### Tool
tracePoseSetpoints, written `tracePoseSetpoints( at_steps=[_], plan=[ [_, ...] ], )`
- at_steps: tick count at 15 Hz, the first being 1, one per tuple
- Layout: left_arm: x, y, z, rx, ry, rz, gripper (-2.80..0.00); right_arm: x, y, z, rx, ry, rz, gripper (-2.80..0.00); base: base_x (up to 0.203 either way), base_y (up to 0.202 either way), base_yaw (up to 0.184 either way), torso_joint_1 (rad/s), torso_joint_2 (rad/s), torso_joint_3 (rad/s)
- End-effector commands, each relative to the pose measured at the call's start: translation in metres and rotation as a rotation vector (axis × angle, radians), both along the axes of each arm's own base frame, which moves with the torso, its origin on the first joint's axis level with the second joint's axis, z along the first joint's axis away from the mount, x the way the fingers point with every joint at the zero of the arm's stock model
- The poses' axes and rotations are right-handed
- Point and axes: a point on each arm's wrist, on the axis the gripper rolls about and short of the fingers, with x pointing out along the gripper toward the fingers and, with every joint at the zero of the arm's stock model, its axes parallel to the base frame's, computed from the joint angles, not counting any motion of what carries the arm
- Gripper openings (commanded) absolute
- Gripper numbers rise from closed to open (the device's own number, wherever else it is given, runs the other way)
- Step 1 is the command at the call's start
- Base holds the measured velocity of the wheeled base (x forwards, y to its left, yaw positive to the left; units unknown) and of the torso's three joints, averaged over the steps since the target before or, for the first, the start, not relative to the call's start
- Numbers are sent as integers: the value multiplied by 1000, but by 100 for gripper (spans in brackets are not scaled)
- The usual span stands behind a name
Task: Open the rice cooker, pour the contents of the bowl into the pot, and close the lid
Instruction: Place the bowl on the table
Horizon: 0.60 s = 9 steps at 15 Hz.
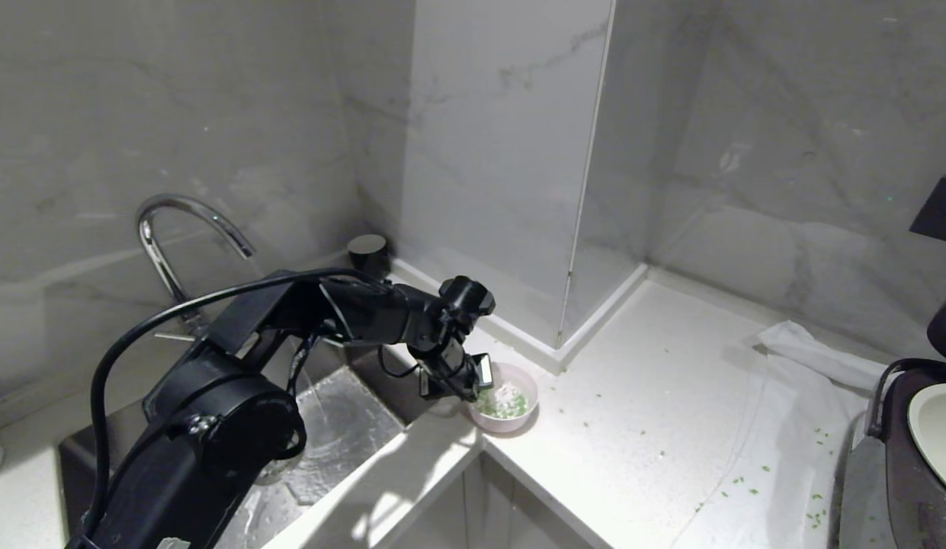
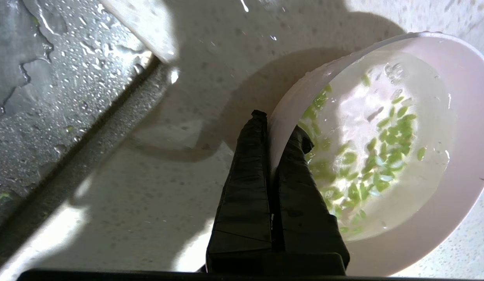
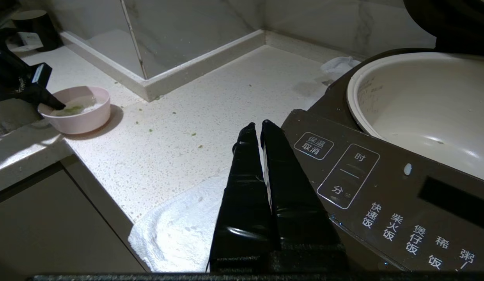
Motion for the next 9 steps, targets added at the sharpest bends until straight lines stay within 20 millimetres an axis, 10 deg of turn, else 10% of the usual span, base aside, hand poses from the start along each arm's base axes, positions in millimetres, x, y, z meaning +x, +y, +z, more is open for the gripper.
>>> tracePoseSetpoints(
  at_steps=[1, 3, 4, 9],
  plan=[
    [-2, -3, -4, 3, 11, -1, -280, 0, 0, 0, 0, 1, 0, -280, 0, 0, 0, 0, 0, 0],
    [-1, -4, -2, -12, -3, 8, -280, 0, 0, 0, 0, 1, 0, -280, 0, 0, 0, 0, 0, 0],
    [1, -4, -1, -24, -17, 20, 0, 0, 0, 0, 0, 0, 1, -280, 0, 0, 0, 0, 0, 0],
    [4, 0, 7, -49, -29, 58, 0, 0, 0, 0, 0, 0, 0, -280, 0, 0, 0, 0, 0, 0]
  ],
)
